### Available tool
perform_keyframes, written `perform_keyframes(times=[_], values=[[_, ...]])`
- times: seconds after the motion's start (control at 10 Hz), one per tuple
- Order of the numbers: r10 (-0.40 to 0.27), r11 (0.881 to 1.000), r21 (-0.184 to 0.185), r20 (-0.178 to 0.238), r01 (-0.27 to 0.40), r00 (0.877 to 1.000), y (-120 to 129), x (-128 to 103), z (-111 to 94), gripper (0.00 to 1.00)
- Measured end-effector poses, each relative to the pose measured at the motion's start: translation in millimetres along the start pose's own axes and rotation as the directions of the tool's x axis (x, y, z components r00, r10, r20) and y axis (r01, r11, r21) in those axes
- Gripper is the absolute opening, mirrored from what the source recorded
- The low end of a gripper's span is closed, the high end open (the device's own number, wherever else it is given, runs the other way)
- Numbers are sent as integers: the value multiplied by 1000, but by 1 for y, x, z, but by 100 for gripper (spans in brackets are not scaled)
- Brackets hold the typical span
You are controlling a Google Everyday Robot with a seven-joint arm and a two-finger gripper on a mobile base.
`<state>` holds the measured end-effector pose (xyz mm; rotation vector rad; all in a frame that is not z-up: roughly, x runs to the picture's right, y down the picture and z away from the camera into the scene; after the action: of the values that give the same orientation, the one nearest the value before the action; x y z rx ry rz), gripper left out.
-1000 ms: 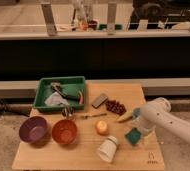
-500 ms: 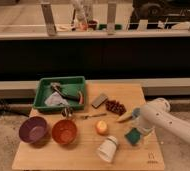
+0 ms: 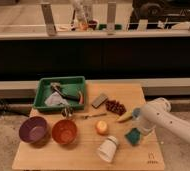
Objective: Place sponge in plastic cup
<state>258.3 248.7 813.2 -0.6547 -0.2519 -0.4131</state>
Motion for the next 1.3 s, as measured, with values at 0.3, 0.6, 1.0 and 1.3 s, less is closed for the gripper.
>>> perform_keyframes(times=[0.3,0.6,1.0,1.3], values=[[3,1000,-8,39,-3,999,0,3,0,62],[8,1000,-21,74,-6,997,0,6,3,62],[8,999,-34,117,-4,993,0,9,6,62],[9,1000,-30,146,-4,989,0,11,6,55]])
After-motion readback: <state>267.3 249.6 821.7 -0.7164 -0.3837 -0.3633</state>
